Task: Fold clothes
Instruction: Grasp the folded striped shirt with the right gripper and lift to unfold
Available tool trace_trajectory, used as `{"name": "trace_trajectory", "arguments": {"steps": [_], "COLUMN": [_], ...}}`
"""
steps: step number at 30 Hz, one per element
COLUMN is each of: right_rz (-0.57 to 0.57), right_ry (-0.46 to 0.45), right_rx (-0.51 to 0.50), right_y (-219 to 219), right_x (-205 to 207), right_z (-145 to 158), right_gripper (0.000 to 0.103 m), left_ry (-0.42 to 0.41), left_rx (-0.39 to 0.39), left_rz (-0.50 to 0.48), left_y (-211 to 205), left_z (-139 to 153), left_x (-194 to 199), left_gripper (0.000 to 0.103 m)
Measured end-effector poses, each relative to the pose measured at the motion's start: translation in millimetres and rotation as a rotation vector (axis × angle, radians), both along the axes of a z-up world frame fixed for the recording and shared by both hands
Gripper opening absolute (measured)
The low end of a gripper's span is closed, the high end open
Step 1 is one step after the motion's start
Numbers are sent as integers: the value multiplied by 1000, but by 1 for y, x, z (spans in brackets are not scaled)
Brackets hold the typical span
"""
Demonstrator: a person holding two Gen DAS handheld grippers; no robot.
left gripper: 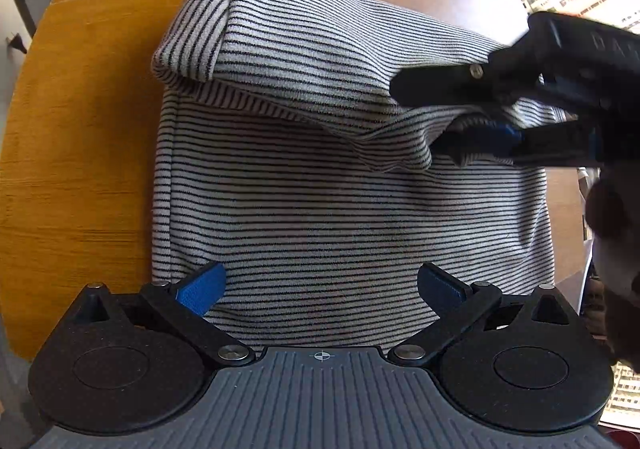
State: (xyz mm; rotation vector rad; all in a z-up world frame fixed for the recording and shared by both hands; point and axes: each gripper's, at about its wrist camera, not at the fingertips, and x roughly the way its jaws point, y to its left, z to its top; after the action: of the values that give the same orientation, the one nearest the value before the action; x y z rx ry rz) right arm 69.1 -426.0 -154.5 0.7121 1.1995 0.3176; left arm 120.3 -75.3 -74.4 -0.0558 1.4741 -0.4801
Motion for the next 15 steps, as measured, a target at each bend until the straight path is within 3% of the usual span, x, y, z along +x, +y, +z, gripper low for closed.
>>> {"name": "trace_trajectory", "arguments": {"steps": [2,4,6,7,10,12,15], "right_rz": [-57,-114,-124,-119,-108,-134,-81], "right_ry": [-237,-484,-603,-610,-465,-371,-275], "right_rx": [-60,-144,-221,-259,-413,-423,-472], "right_y": [-1,-6,-12,-15,-29,-56,-48], "right_x": [26,34,33,32,60,38,18], "right_z": [41,88,114,119,145,109,86], "right_gripper": [59,65,77,77,76,68,67], "left_ry": [-15,-28,-33,-33,-38,-39,-92], "left_rx": [-4,-4,8,21,86,109,69], "left_rz": [-14,-26,-32,-38,-68,-75,-63], "left_y": [3,5,6,5,-3,-4,1], "left_z": [1,2,4,6,8,13,32], "left_x": [5,7,21,30,53,78,123], "left_gripper": [103,103,103,103,103,103,103]}}
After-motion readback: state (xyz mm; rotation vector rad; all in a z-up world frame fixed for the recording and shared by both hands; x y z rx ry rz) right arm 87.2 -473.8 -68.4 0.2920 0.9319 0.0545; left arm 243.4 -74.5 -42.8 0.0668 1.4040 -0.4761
